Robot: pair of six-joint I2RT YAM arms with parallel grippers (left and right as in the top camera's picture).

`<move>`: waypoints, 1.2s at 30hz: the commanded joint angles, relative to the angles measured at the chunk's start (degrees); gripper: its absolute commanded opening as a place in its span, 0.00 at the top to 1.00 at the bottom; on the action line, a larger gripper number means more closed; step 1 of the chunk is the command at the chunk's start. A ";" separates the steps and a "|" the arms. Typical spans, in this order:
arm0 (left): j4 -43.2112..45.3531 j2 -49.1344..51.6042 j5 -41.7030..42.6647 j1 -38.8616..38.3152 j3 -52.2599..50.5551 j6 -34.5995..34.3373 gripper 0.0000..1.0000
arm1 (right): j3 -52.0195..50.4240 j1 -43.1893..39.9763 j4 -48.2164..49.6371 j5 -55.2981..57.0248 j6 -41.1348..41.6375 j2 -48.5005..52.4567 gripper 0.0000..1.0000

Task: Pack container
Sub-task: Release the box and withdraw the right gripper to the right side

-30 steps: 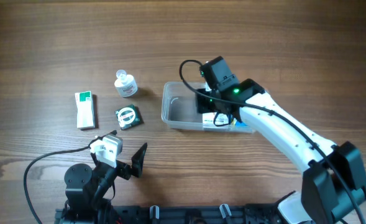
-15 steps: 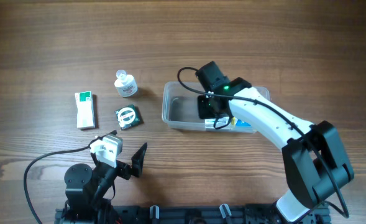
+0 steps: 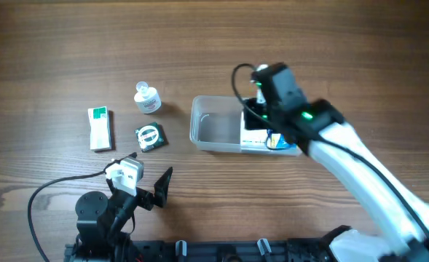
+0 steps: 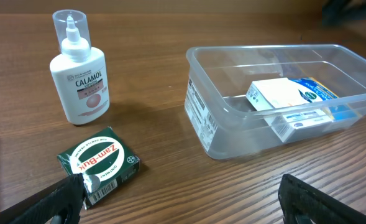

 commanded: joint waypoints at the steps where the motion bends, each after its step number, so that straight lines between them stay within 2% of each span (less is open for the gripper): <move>1: 0.20 -0.52 0.68 -0.31 -0.15 0.90 0.00 | 0.90 -1.49 -3.28 5.92 -0.61 -5.27 0.89; 6: 0.20 -0.52 0.68 -0.31 -0.15 0.90 0.00 | -1.81 -3.98 -8.57 13.92 2.62 -1.44 0.93; 16: 0.20 -0.52 0.68 -0.31 -0.15 0.90 0.00 | -4.11 -7.23 -6.99 10.84 3.26 18.38 0.96; 25: 0.20 -0.52 0.68 -0.31 -0.15 0.90 0.00 | -4.11 -7.23 -1.27 5.66 3.26 27.76 0.96; 30: 0.20 -0.52 0.68 -0.31 -0.15 0.90 0.00 | -2.62 -7.23 -3.91 5.68 1.51 23.93 0.96; 36: 0.20 -0.52 0.68 -0.31 -0.15 0.90 0.00 | 1.27 -7.23 -8.39 6.47 -1.25 8.61 0.96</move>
